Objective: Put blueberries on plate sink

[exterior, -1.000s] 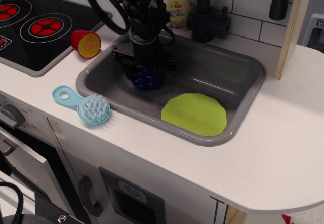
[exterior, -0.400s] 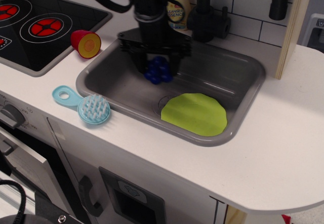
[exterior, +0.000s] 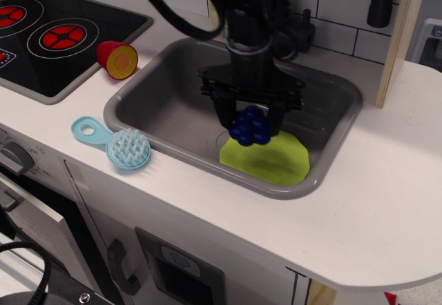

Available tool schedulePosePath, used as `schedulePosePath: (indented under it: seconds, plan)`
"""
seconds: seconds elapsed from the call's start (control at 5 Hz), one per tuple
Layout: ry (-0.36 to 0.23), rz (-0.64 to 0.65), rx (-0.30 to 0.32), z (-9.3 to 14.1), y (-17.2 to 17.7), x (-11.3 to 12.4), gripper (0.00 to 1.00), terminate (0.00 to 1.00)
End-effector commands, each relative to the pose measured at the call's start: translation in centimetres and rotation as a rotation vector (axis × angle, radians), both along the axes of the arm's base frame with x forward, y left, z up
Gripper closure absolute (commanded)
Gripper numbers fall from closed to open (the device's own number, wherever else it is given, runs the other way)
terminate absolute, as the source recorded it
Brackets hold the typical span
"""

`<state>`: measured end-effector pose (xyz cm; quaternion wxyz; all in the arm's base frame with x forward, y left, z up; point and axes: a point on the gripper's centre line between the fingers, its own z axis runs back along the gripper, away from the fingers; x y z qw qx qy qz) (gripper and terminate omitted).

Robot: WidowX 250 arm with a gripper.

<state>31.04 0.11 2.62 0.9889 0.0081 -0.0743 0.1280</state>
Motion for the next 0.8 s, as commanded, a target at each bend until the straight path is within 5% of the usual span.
schedulePosePath:
  seconds: [0.0,0.2,0.6]
  plan:
    - [-0.043,0.016,0.027,0.1,-0.3,1.0,1.00,0.00]
    - [-0.016,0.027,0.021,0.0,-0.4,1.0,0.00,0.00]
    - [-0.046,0.072,-0.018,2.4,0.2,1.1,0.00,0.00]
